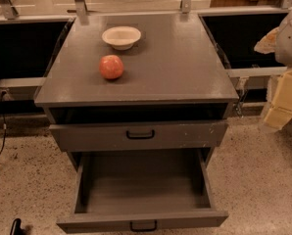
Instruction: Close middle drawer
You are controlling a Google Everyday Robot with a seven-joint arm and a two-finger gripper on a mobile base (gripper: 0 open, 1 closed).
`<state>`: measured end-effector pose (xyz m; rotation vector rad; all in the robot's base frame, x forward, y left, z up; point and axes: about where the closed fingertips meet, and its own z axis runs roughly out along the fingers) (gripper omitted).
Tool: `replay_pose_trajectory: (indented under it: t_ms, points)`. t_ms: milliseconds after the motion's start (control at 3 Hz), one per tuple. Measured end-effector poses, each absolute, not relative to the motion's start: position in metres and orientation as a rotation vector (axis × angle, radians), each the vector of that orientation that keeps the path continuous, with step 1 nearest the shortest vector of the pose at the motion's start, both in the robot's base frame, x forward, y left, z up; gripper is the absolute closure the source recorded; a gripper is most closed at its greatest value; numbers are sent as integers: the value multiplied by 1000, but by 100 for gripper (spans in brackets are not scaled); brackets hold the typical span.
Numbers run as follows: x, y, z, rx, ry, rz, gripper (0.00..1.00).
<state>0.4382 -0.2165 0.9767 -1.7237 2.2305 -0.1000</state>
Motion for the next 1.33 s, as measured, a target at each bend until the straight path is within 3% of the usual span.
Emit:
replay_pose_trajectory:
  t_ms: [667, 1000, 1333]
  points:
    - [441, -218, 970, -1732, 2237, -106, 0]
    - [445, -223, 933, -1734, 2246, -48, 0]
    - [433, -228, 838, -1725, 2225, 140, 0]
